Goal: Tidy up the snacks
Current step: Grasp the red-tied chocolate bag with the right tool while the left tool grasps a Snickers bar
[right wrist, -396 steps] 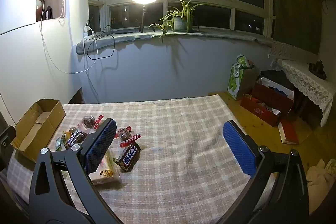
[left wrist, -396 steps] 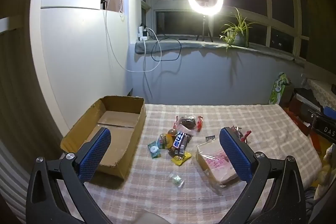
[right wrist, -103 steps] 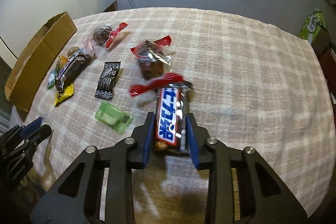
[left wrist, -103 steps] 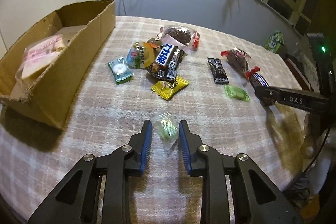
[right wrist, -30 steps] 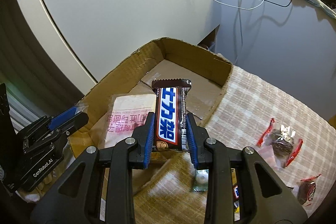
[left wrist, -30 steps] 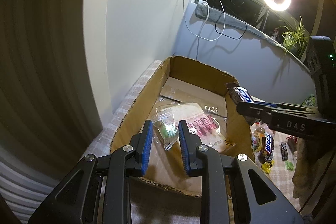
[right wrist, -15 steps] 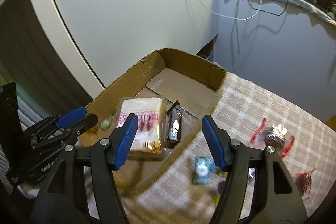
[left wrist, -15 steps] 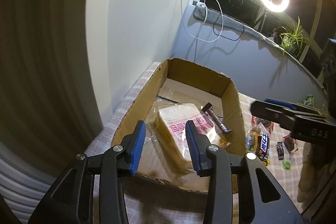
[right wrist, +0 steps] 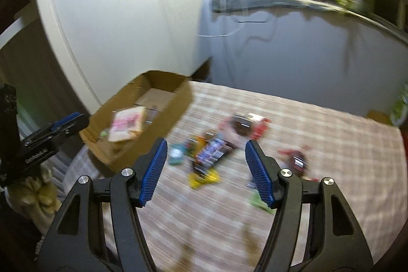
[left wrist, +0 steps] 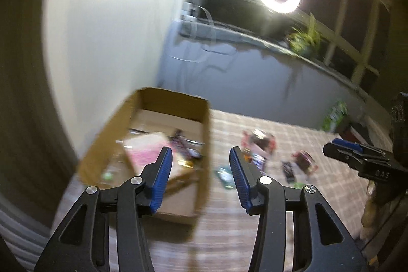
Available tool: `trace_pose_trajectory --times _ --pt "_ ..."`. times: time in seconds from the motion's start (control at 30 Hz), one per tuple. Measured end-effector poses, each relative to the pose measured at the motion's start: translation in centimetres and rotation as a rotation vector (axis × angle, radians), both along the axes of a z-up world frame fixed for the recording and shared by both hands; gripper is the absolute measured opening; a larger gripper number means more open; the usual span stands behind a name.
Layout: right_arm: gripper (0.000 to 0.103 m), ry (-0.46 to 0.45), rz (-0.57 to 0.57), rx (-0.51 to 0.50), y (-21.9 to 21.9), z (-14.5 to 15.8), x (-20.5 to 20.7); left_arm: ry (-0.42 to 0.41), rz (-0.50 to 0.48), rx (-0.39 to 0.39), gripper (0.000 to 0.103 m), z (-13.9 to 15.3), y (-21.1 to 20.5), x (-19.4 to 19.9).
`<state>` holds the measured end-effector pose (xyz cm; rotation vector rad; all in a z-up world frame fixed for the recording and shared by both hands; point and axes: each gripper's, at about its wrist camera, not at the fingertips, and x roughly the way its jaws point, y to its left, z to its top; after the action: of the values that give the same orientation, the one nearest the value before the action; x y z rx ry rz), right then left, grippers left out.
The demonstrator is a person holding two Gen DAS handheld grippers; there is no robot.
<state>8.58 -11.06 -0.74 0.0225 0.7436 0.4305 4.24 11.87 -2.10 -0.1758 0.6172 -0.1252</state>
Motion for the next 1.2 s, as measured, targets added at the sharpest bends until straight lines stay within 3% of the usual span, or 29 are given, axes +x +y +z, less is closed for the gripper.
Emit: trace_pose_trajectory --times 0.27,0.53,0.63,0.9,1.2 --pt "0.066 0.044 -0.151 -0.009 -7.8 -2.3 0.2 0.035 -0.166 0.013 0.045 -2.2 -6.6 2.9" --pt "0.066 0.106 -0.159 -0.067 -10.5 -5.2 2.1 0.101 -0.291 0.085 0.031 -5.0 -11.6 6.2" --pt "0.066 0.124 -0.153 -0.095 -10.3 -6.7 3.3 0.121 -0.285 0.144 0.028 -5.9 -12.5 6.8" --pt "0.066 0.158 -0.084 -0.139 -9.2 -8.5 6.3 0.231 -0.270 0.167 0.025 -8.1 -13.4 9.6" --pt "0.063 0.198 -0.045 -0.165 -8.2 -10.0 8.1 0.257 -0.262 0.205 0.025 -8.7 -13.9 10.2"
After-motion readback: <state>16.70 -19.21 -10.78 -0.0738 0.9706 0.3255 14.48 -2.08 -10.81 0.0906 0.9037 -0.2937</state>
